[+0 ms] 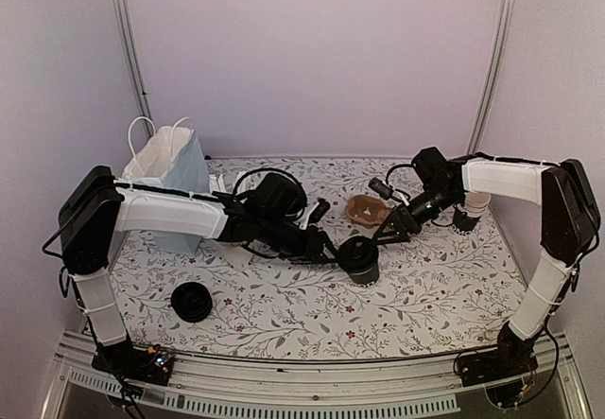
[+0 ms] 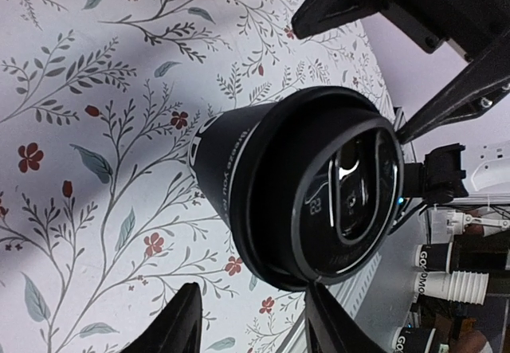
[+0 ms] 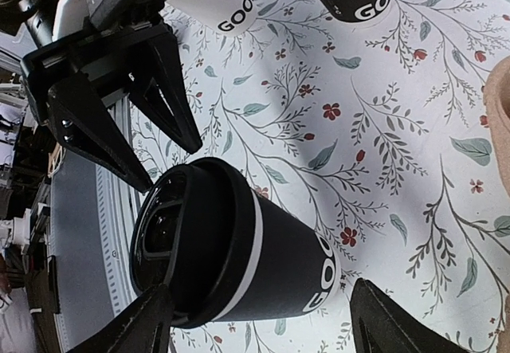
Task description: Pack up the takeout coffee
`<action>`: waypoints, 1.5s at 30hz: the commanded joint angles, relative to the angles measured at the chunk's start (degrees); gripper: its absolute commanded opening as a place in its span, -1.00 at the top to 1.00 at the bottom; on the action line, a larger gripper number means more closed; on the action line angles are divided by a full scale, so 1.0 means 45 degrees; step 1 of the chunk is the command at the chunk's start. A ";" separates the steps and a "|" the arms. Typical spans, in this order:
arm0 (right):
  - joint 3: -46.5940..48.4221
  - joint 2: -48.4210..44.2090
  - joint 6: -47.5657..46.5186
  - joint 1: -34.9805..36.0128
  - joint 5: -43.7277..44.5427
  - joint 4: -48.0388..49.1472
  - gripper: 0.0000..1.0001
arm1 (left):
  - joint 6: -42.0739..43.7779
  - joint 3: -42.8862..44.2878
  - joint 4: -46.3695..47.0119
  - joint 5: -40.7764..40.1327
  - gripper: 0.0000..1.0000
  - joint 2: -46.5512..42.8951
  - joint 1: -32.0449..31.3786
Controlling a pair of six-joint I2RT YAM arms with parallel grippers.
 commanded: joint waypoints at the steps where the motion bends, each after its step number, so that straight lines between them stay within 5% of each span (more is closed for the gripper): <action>1: -0.0026 0.0341 0.0154 0.0026 -0.0749 -0.0195 -0.54 | 0.0143 0.0411 0.0158 0.0234 0.08 0.0464 0.0137; 10: -0.0413 0.0803 0.0224 0.0015 -0.0306 -0.0409 -0.31 | 0.0038 0.0977 0.0166 0.0616 0.11 0.1173 0.0137; 23: -0.0672 0.1463 0.0373 -0.0477 -0.0618 -0.0487 0.28 | 0.0050 0.1439 0.0679 0.0790 0.11 0.1407 0.0126; 45: -0.1137 0.1864 0.0599 -0.1525 -0.0153 -0.0057 0.39 | 0.0044 0.1348 0.1806 0.1379 -0.05 0.1692 -0.0112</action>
